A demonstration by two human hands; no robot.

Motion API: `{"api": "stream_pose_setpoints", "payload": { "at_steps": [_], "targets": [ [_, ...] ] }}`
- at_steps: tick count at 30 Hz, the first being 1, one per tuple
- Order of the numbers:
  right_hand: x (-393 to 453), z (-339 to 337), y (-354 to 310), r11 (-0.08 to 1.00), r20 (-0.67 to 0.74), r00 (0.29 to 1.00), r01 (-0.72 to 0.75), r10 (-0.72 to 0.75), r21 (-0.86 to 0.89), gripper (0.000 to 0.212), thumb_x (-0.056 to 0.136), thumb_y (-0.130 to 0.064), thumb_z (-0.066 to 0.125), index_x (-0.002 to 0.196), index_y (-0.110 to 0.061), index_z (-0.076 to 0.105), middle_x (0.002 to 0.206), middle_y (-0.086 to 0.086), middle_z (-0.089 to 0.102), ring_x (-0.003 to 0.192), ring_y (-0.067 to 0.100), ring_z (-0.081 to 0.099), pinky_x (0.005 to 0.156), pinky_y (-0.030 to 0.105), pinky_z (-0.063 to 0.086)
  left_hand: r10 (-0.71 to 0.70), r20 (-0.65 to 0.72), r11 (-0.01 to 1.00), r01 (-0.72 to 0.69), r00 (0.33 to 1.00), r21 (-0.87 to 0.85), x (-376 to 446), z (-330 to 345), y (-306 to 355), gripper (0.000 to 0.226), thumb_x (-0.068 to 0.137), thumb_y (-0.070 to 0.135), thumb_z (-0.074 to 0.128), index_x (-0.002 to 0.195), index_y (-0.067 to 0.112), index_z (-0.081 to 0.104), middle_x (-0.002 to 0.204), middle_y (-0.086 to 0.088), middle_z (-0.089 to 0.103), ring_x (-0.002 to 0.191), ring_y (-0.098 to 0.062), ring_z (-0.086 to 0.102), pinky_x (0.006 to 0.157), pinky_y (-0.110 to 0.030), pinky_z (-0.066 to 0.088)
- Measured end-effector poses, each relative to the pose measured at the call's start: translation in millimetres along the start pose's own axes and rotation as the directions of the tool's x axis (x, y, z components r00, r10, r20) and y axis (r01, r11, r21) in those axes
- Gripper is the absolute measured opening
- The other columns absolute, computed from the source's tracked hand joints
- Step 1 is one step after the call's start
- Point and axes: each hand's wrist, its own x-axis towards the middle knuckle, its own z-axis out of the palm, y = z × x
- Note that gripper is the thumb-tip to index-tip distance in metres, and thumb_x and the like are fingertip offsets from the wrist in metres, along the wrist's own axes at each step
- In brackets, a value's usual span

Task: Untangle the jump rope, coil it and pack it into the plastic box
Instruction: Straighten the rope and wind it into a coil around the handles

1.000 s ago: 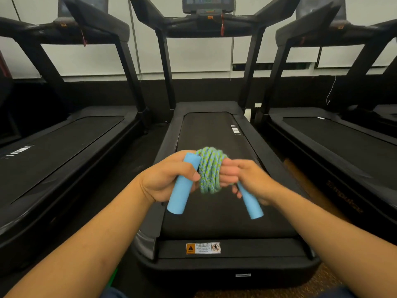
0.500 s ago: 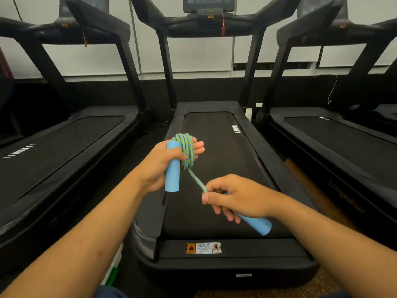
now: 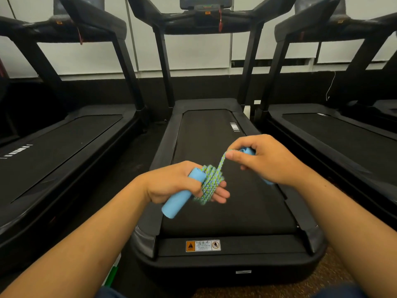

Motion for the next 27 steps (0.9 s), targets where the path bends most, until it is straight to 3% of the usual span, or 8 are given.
{"api": "stream_pose_setpoints", "payload": {
  "at_steps": [6, 10, 14, 16, 19, 22, 25, 27],
  "targets": [
    [0.6, 22.6, 25.1, 0.919, 0.042, 0.999, -0.045, 0.031, 0.393, 0.014, 0.094, -0.027, 0.064, 0.092, -0.018, 0.074, 0.081, -0.004, 0.071, 0.078, 0.009, 0.064, 0.076, 0.023, 0.051, 0.173, 0.119, 0.926, -0.120, 0.978, -0.357, 1.4, 7.4, 6.0, 0.056, 0.075, -0.006, 0.054, 0.129, -0.017, 0.050, 0.117, -0.032, 0.065, 0.107, -0.042, 0.067, 0.102, -0.047, 0.051],
    [-3.0, 53.9, 11.8, 0.660, 0.175, 0.979, -0.198, 0.102, 0.724, 0.021, 0.105, -0.010, 0.046, 0.091, -0.005, 0.061, 0.064, -0.001, 0.060, 0.056, 0.009, 0.056, 0.059, 0.023, 0.051, 0.246, 0.119, 0.828, -0.145, 0.962, -0.541, 7.4, 10.2, 2.1, 0.048, 0.077, 0.001, 0.068, 0.123, -0.010, 0.060, 0.110, -0.025, 0.070, 0.100, -0.035, 0.071, 0.099, -0.046, 0.054],
    [-4.6, 66.1, -5.5, 0.410, 0.275, 0.958, -0.285, 0.083, 0.866, 0.054, 0.107, -0.005, 0.036, 0.064, -0.023, 0.064, 0.056, -0.008, 0.053, 0.046, 0.006, 0.049, 0.053, 0.019, 0.047, 0.260, 0.120, 0.741, -0.119, 0.958, -0.661, 7.9, 12.1, 2.2, 0.040, 0.080, 0.009, 0.068, 0.117, -0.007, 0.067, 0.102, -0.019, 0.074, 0.093, -0.029, 0.073, 0.094, -0.040, 0.057],
    [-3.9, 70.1, -8.7, 0.329, 0.273, 0.956, -0.293, 0.107, 0.898, 0.057, 0.110, -0.015, 0.035, 0.064, -0.024, 0.068, 0.060, -0.007, 0.056, 0.051, 0.006, 0.053, 0.058, 0.020, 0.049, 0.218, 0.038, 0.740, -0.140, 0.975, -0.658, 8.2, 13.0, 4.1, 0.037, 0.075, 0.014, 0.075, 0.108, -0.004, 0.071, 0.091, -0.016, 0.075, 0.082, -0.025, 0.073, 0.086, -0.037, 0.059],
    [-1.8, 70.0, -6.7, 0.183, 0.320, 0.934, -0.346, 0.159, 0.920, 0.057, 0.107, -0.047, 0.034, 0.078, -0.015, 0.070, 0.072, 0.002, 0.061, 0.062, 0.014, 0.060, 0.070, 0.028, 0.052, 0.118, -0.102, 0.740, -0.156, 0.988, -0.655, 8.8, 10.3, 6.0, 0.035, 0.071, 0.023, 0.081, 0.094, -0.003, 0.073, 0.078, -0.011, 0.072, 0.068, -0.020, 0.070, 0.072, -0.031, 0.060],
    [-2.9, 68.8, -2.5, 0.268, 0.370, 0.918, -0.395, 0.140, 0.879, 0.051, 0.100, -0.057, 0.041, 0.093, -0.014, 0.068, 0.085, 0.002, 0.062, 0.075, 0.015, 0.063, 0.092, 0.045, 0.047, 0.008, -0.192, 0.749, -0.133, 0.981, -0.649, 8.4, 3.3, 2.8, 0.029, 0.080, 0.028, 0.071, 0.087, -0.001, 0.073, 0.075, -0.009, 0.069, 0.063, -0.016, 0.067, 0.065, -0.028, 0.059],
    [-3.3, 71.3, 0.0, 0.359, 0.383, 0.919, -0.390, 0.094, 0.848, 0.029, 0.102, -0.039, 0.051, 0.094, -0.013, 0.061, 0.085, 0.002, 0.059, 0.077, 0.014, 0.060, 0.089, 0.046, 0.048, -0.056, -0.178, 0.759, -0.074, 0.982, -0.647, 9.3, -0.8, -0.8, 0.029, 0.089, 0.027, 0.059, 0.086, 0.001, 0.070, 0.073, -0.010, 0.067, 0.061, -0.016, 0.065, 0.065, -0.028, 0.059],
    [-1.4, 74.3, 2.8, 0.379, 0.381, 0.919, -0.391, 0.105, 0.838, 0.028, 0.104, -0.034, 0.051, 0.090, -0.012, 0.061, 0.083, 0.003, 0.058, 0.076, 0.015, 0.058, 0.084, 0.042, 0.052, -0.086, -0.173, 0.774, -0.043, 0.981, -0.632, 11.1, -3.7, -3.2, 0.027, 0.091, 0.027, 0.058, 0.089, 0.002, 0.068, 0.073, -0.010, 0.066, 0.061, -0.018, 0.064, 0.066, -0.031, 0.059]
  ]
}}
